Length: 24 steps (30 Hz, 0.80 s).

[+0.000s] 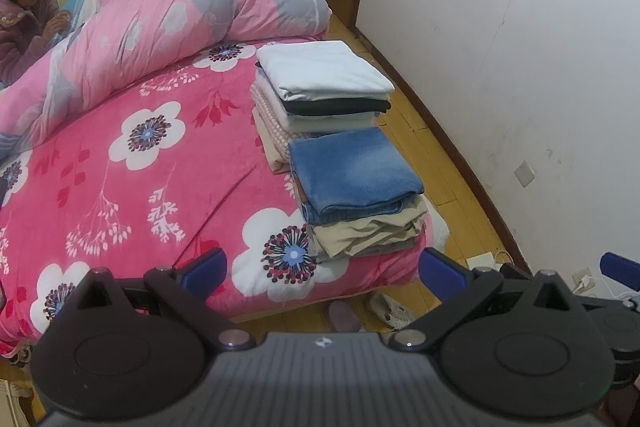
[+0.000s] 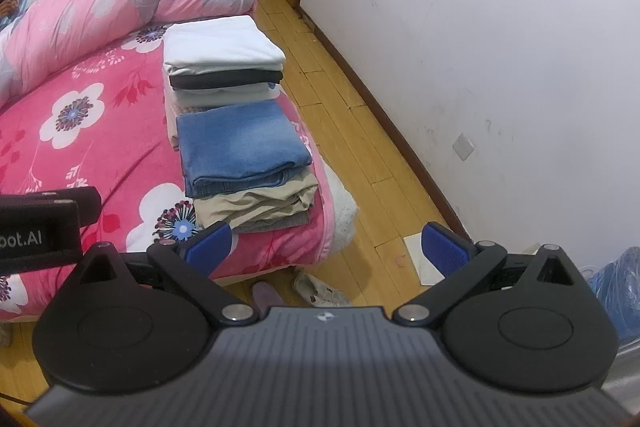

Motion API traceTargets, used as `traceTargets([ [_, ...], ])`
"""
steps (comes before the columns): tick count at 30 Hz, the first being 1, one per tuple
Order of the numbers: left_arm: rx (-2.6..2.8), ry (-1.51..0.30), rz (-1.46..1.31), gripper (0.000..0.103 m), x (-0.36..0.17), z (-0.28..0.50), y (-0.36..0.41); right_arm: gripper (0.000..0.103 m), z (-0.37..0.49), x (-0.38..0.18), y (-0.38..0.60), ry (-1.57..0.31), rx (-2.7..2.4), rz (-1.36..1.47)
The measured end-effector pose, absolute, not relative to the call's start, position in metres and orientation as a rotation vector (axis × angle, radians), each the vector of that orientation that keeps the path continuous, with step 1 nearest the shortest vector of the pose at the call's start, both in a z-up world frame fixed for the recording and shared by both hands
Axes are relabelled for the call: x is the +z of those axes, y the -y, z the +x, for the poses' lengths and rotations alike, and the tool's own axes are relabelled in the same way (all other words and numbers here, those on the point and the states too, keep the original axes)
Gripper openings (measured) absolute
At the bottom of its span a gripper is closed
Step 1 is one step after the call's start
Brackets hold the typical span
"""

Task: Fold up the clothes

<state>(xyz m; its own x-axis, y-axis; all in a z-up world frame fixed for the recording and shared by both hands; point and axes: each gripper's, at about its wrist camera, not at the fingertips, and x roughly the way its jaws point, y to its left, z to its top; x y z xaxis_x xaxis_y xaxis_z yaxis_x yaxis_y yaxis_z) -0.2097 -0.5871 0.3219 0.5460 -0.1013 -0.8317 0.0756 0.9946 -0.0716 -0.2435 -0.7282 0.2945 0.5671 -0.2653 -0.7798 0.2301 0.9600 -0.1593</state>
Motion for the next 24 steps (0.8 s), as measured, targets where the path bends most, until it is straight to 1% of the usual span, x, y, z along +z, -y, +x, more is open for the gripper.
traceTargets([
  [24,-0.092,-0.981,-0.037,0.102,0.3243,-0.2084,0.5807,0.102,-0.2434,0.2976,0.7234,-0.92,-0.281,-0.064],
])
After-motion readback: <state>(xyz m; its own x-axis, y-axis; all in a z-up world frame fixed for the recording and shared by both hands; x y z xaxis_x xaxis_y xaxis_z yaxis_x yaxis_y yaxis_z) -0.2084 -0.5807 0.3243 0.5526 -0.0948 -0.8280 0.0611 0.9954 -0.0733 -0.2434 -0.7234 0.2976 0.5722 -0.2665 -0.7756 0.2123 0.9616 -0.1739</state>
